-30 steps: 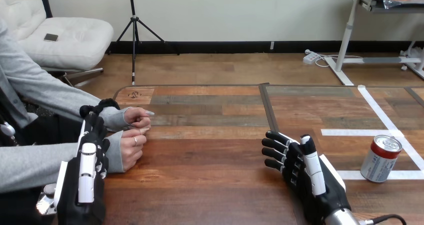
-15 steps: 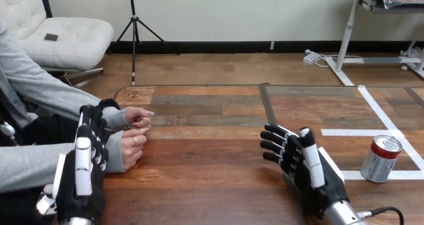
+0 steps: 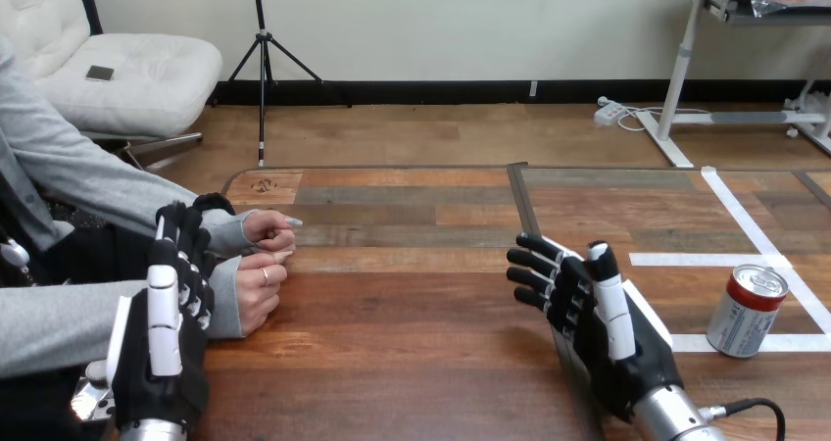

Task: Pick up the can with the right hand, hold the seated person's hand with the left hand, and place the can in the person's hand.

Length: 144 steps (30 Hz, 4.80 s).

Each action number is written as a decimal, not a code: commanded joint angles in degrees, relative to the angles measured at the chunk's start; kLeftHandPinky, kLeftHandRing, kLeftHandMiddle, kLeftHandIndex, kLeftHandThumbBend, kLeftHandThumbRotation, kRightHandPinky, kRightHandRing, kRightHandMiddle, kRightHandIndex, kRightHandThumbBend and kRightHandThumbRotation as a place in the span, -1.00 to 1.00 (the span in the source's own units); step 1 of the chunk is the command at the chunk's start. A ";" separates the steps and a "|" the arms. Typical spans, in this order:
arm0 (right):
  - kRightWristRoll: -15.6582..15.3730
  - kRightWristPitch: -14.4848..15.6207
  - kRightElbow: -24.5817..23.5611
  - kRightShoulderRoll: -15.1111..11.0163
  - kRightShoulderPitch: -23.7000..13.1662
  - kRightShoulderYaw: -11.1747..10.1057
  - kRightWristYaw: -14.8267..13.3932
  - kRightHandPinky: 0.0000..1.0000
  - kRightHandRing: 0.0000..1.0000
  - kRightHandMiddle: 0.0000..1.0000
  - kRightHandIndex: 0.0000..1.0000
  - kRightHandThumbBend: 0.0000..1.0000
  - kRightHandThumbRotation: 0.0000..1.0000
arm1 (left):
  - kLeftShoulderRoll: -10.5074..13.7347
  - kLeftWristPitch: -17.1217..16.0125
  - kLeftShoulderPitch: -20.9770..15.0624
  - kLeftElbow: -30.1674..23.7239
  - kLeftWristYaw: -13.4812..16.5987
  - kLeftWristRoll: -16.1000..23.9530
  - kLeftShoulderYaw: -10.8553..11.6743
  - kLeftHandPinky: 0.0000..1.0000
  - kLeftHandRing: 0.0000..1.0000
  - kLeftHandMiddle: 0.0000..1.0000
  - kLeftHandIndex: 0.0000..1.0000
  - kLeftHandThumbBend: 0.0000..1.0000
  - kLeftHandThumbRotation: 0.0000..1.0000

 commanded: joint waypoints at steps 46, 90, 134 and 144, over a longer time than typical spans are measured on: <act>2.20 -4.02 2.26 -13.11 -18.42 -9.10 -5.14 0.57 0.68 0.66 0.66 0.89 1.00 | -0.30 -2.04 -2.30 0.16 -0.81 0.32 0.48 1.00 1.00 1.00 1.00 0.18 1.00; 1.21 -6.77 21.78 -21.87 -21.81 -14.81 -11.73 0.83 0.82 0.77 0.74 0.93 1.00 | 0.46 -1.58 -0.99 -1.88 0.60 1.90 -0.02 1.00 1.00 0.96 0.95 0.09 1.00; -1.04 -6.24 28.81 -21.06 -19.24 -14.46 -13.84 0.94 0.93 0.86 0.83 0.96 0.99 | 0.48 -1.45 -1.32 -1.74 0.04 1.47 0.12 1.00 0.99 0.96 0.94 0.02 1.00; 0.08 -3.82 30.03 -20.37 -19.21 -15.35 -11.99 0.98 0.90 0.84 0.81 0.75 0.75 | 0.42 -1.03 -1.18 -2.14 0.27 1.56 -0.04 1.00 1.00 0.97 0.94 0.02 1.00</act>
